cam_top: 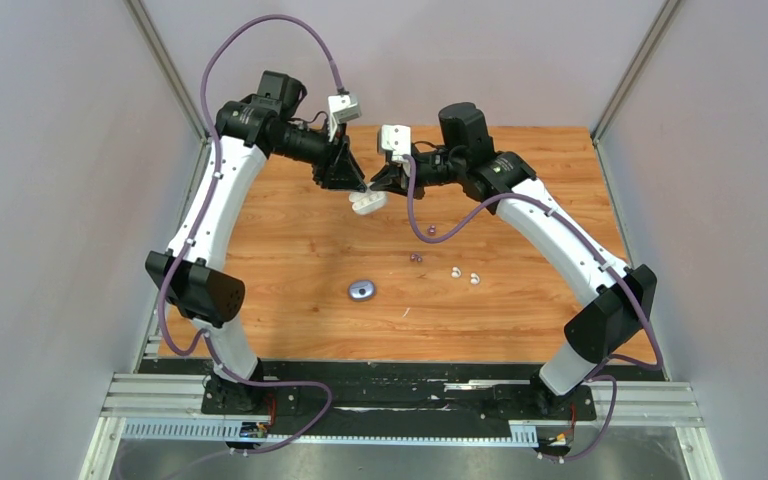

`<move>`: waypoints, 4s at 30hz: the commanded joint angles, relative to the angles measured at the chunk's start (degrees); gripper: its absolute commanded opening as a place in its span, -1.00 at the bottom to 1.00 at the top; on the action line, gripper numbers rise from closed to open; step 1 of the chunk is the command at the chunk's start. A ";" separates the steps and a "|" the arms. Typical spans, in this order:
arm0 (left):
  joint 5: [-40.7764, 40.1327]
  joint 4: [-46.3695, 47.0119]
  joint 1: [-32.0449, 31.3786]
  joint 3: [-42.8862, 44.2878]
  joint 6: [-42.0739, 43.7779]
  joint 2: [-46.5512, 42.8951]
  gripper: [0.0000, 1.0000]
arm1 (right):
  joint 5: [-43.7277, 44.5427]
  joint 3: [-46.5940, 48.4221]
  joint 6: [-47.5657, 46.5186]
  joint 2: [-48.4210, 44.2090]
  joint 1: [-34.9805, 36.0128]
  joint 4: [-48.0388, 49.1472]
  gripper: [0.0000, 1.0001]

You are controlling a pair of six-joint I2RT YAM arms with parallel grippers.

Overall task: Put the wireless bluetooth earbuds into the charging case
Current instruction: Adjust the charging case, then pick up the earbud from the center of the board.

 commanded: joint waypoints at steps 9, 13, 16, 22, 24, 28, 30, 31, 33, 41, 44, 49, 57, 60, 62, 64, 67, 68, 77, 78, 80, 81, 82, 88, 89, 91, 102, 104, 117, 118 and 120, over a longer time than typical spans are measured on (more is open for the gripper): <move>0.91 -1.61 -0.11 -0.77 1.47 1.15 -0.13 | -0.08 2.77 0.20 0.09 0.35 2.31 -1.00; 1.25 -1.59 -0.11 -0.47 1.63 1.50 -0.28 | -0.12 2.63 0.45 0.10 0.35 2.51 -1.00; 2.00 -1.62 -0.11 -0.33 1.80 1.74 -0.41 | -0.08 2.63 0.73 0.23 0.35 2.81 -1.00; 4.17 -2.25 -0.13 -0.18 2.14 2.40 -0.85 | 0.30 2.42 2.11 0.70 0.35 3.66 -0.97; 4.12 -2.27 -0.11 -0.17 2.28 2.50 -1.00 | 0.91 2.34 3.31 0.77 0.35 4.19 -0.70; 2.46 -1.64 -0.11 -0.19 2.30 2.01 -1.00 | 3.00 1.37 7.23 0.09 0.35 6.62 -0.22; 0.60 -0.50 -0.11 -0.47 1.92 1.47 -1.00 | 3.90 0.46 8.78 -0.57 0.34 7.80 -0.10; -0.06 -0.03 -0.11 -0.67 1.78 1.00 -1.00 | 4.20 0.24 9.42 -0.70 0.35 8.15 -0.05; -2.53 1.74 -0.11 -1.46 1.21 0.14 -1.00 | 4.69 -0.37 10.97 -0.84 0.35 8.71 0.03; -8.68 13.31 -0.11 -7.21 -3.44 -4.77 -1.00 | 5.28 -2.13 14.81 -0.37 0.35 9.47 0.24; -9.52 15.33 -0.11 -8.72 -4.48 -6.09 -1.00 | 5.93 -2.47 14.77 -0.09 0.35 9.57 0.27; -9.17 17.18 -0.11 -9.78 -5.21 -7.14 -1.00 | 9.37 -3.33 13.99 0.75 0.35 9.67 0.30; -8.69 20.11 -0.11 -12.38 -5.20 -9.27 -1.00 | 13.29 -3.86 14.71 2.00 0.09 10.61 0.33; -7.78 20.52 -0.11 -12.89 -4.97 -9.86 -1.00 | 13.61 -3.96 15.33 2.28 -0.16 11.11 0.33; -7.26 20.81 -0.11 -13.20 -4.92 -10.34 -1.00 | 13.80 -4.08 15.65 2.57 -0.39 11.32 0.34; -7.79 22.42 -0.11 -14.23 -5.62 -11.15 -1.00 | 13.97 -4.69 15.66 2.73 -0.60 11.55 0.34; -10.09 25.16 -0.11 -16.20 -5.97 -12.52 -1.00 | 13.70 -6.16 15.04 2.74 -1.00 11.78 0.34; -11.54 25.65 -0.11 -16.48 -5.73 -12.66 -1.00 | 13.13 -6.61 14.98 2.59 -1.21 11.79 0.34; -26.78 30.80 -2.57 -24.40 0.41 -17.79 -1.00 | 5.51 -11.67 17.41 -3.77 -5.38 8.16 0.48; -29.27 31.65 -2.92 -25.76 1.88 -18.37 -1.00 | 5.36 -13.08 18.44 -4.50 -6.67 7.13 0.47; -32.80 32.84 -4.50 -28.05 3.99 -20.02 -1.00 | 4.75 -16.10 21.01 -5.95 -9.62 4.46 0.42; -34.80 33.94 -4.85 -28.96 4.53 -21.27 -1.00 | 5.02 -18.19 23.69 -6.66 -11.26 3.37 0.39; -35.73 34.42 -5.64 -30.63 5.81 -22.52 -1.00 | 6.05 -20.34 26.26 -7.38 -12.92 2.85 0.35; -42.18 37.60 -8.82 -37.80 10.72 -26.50 -1.00 | 16.24 -34.01 33.84 -11.67 -19.08 -0.83 0.13; -42.81 37.94 -9.03 -38.42 10.72 -26.64 -1.00 | 17.61 -35.88 33.79 -12.00 -19.35 -1.18 0.12; -43.24 38.11 -9.48 -38.59 10.24 -26.80 -1.00 | 19.67 -39.00 32.73 -12.03 -19.47 -1.69 0.09; -39.82 34.24 -9.68 -37.18 2.86 -25.60 -1.00 | 23.34 -41.62 30.98 -5.87 -21.30 -5.70 -0.23; -39.24 34.20 -9.69 -37.32 2.11 -25.70 -1.00 | 23.59 -40.77 30.83 -4.20 -21.84 -6.91 -0.24; -39.05 34.60 -9.69 -38.39 0.50 -25.78 -1.00 | 22.03 -37.20 34.62 1.67 -24.79 -8.03 -0.26; -39.11 34.51 -9.64 -38.39 0.50 -25.75 -1.00 | 21.65 -36.91 34.94 2.22 -24.79 -7.90 -0.24; -39.15 34.47 -9.63 -38.37 0.54 -25.66 -1.00 | 20.97 -36.35 35.78 3.29 -24.79 -7.91 -0.21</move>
